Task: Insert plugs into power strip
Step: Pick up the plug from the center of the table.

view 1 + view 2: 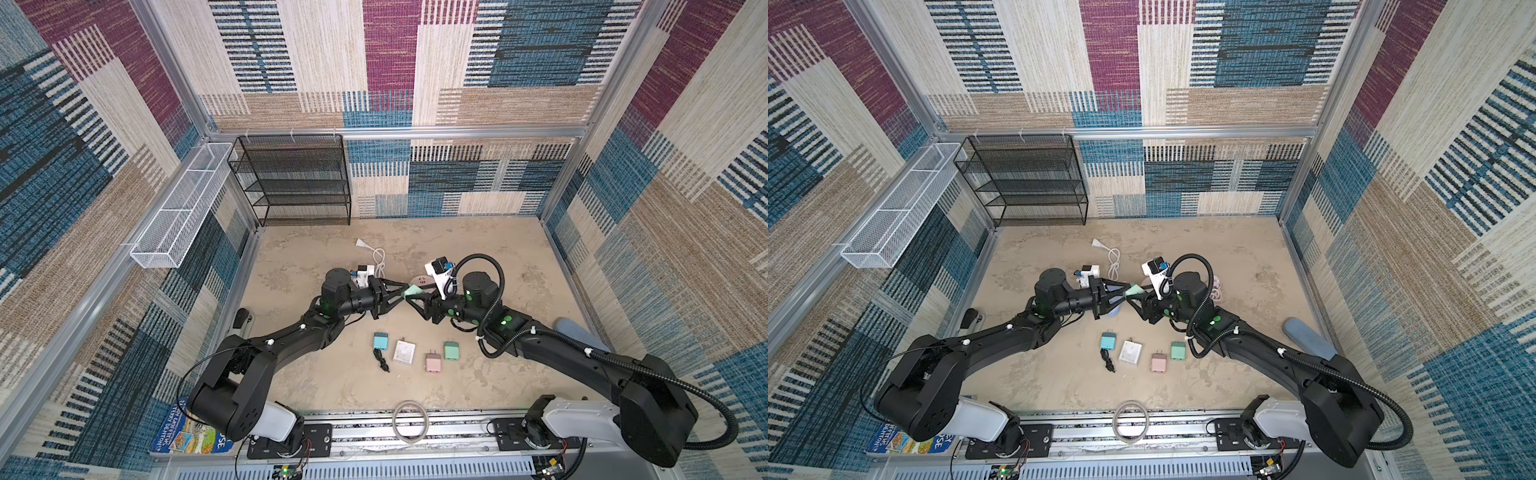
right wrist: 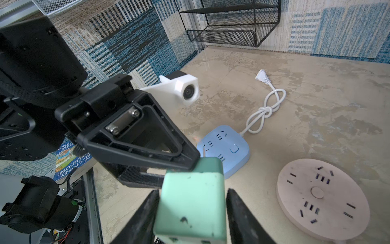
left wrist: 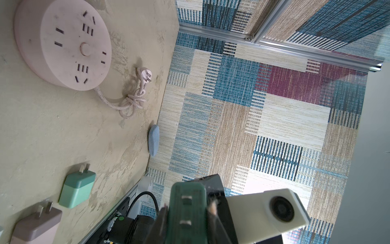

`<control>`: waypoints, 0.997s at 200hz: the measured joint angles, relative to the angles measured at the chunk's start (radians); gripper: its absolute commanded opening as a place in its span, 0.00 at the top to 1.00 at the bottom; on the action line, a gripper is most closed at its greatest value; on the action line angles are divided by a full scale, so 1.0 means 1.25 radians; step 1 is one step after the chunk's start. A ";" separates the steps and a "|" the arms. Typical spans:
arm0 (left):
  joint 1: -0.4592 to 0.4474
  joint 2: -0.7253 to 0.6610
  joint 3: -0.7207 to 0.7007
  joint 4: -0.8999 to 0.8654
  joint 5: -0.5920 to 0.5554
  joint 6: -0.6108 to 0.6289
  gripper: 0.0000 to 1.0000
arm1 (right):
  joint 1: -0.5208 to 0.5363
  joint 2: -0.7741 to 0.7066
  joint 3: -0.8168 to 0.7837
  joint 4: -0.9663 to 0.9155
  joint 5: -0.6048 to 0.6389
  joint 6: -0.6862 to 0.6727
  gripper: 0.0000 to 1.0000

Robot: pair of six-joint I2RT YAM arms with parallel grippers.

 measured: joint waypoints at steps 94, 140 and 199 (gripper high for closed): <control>0.004 0.036 0.001 0.009 -0.003 -0.015 0.01 | 0.000 0.037 0.054 -0.079 0.018 -0.006 1.00; 0.050 0.003 0.074 -0.243 -0.018 0.193 0.00 | -0.003 0.117 0.245 -0.254 0.052 0.065 1.00; 0.056 -0.117 0.291 -0.802 -0.243 0.587 0.00 | -0.063 0.279 0.503 -0.465 0.068 0.115 1.00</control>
